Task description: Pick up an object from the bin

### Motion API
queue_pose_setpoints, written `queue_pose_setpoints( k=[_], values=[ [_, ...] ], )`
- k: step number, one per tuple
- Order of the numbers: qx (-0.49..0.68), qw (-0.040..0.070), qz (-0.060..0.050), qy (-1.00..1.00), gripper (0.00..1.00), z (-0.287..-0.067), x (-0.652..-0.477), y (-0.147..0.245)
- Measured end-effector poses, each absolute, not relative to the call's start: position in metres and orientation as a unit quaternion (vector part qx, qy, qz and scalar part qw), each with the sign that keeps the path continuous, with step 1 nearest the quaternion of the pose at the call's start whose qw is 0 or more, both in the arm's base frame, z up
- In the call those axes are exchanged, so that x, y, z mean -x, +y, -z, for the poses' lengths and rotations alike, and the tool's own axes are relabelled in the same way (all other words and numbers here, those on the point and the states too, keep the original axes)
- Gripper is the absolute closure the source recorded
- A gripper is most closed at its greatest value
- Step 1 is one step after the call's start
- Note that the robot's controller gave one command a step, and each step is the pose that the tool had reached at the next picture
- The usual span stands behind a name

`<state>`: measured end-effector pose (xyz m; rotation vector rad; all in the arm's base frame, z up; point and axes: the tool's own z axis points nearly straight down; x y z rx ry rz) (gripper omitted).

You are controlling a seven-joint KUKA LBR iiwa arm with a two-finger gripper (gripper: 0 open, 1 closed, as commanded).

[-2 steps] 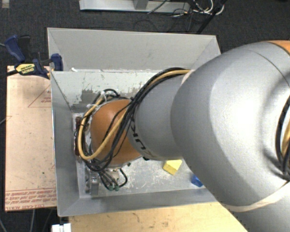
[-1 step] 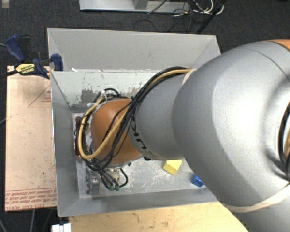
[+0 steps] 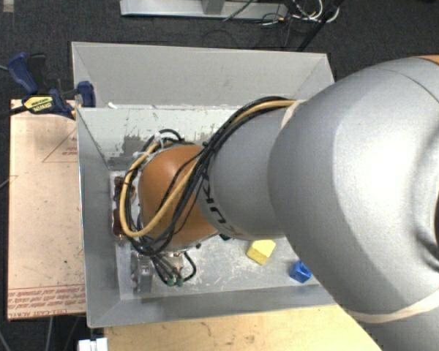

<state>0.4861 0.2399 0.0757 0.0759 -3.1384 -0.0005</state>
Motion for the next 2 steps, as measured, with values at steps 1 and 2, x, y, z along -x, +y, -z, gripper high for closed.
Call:
queue_pose_setpoints(
  k=[1,2],
  values=[
    [-0.024,0.0,0.0,-1.0,1.0,-0.089,-0.487,0.24],
    [-0.023,-0.001,0.001,-1.0,1.0,-0.1,-0.487,0.24]
  ],
)
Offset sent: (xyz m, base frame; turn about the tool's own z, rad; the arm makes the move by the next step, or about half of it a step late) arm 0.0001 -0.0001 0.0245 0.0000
